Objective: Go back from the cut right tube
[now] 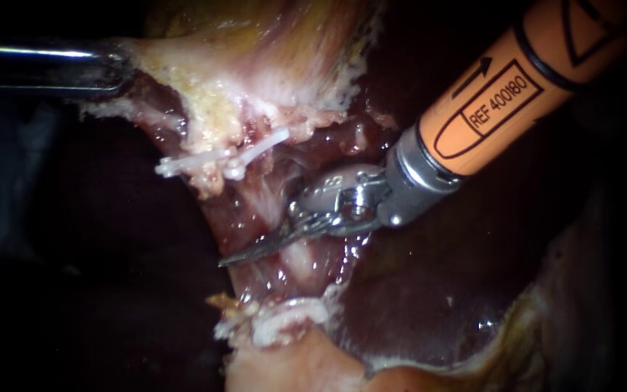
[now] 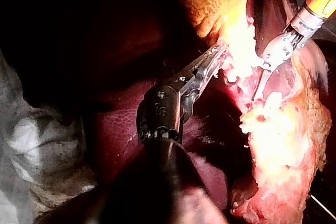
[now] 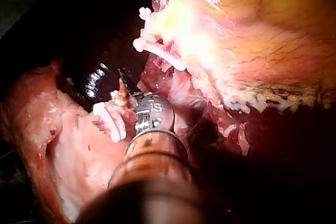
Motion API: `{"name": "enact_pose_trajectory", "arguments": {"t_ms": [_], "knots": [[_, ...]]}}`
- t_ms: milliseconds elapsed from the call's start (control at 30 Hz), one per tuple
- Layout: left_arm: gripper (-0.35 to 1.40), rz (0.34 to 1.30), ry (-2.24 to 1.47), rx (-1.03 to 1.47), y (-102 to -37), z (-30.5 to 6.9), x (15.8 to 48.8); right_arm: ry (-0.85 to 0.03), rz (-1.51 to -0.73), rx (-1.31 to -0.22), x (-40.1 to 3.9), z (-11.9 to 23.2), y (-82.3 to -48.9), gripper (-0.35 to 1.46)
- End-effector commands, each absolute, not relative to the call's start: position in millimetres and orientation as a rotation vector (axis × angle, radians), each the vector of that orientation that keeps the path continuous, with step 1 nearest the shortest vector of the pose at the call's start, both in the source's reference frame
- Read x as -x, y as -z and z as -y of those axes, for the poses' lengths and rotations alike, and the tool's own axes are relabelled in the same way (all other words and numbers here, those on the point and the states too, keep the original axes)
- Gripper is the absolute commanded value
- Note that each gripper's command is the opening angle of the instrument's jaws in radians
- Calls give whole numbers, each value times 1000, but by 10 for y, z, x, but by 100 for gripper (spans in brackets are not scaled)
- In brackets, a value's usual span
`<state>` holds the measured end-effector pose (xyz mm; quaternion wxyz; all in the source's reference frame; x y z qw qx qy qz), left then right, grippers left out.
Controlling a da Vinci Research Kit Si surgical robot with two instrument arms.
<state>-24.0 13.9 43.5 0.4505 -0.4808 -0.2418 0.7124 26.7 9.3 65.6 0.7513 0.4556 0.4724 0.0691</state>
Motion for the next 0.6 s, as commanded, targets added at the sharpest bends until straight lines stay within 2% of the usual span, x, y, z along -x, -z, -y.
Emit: {"name": "enact_pose_trajectory", "arguments": {"t_ms": [33,167,200,233,333,367,467,600], "knots": [[-35,598,-1761,1189,-435,-139,240,-152,-1033,-995,-267,-94,-655,-35],[-35,598,-1761,1189,-436,-139,240,-160,-1038,-986,-267,-94,-656,-32],[-35,598,-1761,1189,-436,-139,240,-168,-1040,-975,-267,-94,-656,12],[-35,598,-1761,1189,-436,-139,240,-181,-1048,-961,-268,-93,-656,37],[-35,598,-1761,1189,-436,-139,240,-205,-1073,-948,-269,-94,-656,106],[-35,598,-1761,1189,-436,-139,240,-214,-1080,-939,-269,-94,-656,120],[-35,598,-1761,1189,-436,-139,240,-264,-1101,-888,-270,-93,-655,141],[-35,598,-1761,1189,-436,-139,239,-317,-1100,-842,-267,-93,-654,143]]}}
